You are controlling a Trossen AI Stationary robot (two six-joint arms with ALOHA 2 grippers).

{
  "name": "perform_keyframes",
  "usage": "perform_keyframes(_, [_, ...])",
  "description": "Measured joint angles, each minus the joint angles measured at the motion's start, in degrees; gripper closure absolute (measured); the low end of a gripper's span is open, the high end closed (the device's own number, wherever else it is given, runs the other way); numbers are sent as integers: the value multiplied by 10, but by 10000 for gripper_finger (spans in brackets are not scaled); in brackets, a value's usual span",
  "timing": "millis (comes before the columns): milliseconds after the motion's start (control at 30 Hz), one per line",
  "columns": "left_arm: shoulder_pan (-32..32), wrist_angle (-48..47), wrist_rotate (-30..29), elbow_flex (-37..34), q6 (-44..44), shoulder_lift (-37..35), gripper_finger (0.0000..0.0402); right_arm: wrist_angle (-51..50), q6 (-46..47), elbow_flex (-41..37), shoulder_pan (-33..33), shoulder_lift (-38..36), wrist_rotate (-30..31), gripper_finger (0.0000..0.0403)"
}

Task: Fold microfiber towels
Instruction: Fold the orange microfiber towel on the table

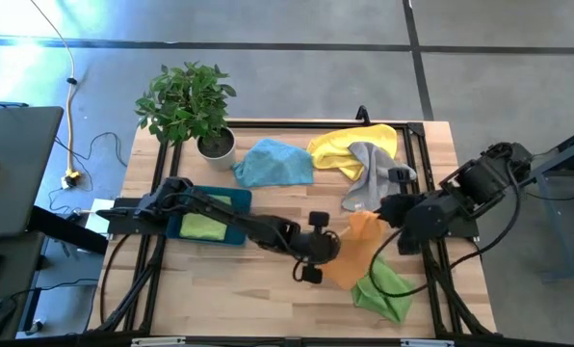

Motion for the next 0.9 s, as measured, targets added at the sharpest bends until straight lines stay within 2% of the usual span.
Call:
perform_keyframes(200, [-37,-112,-94,1,-54,-37,401,-18,1,-1,0,71,15,402])
perform_keyframes(300, [-56,-186,-107,1,-102,-55,401,-32,12,-1,-6,103,51,402])
perform_keyframes(400, [-75,-269,-107,0,-149,-73,401,-14,19,-1,-15,120,54,402])
perform_keyframes(533, [-105,-339,-62,0,-220,-92,401,55,23,-1,-23,131,40,402])
perform_keyframes(767, [-163,-351,50,1,-277,-101,401,188,21,-1,-26,151,-46,402])
perform_keyframes(900, [-187,-351,83,5,-287,-101,402,205,16,0,-27,162,-60,402])
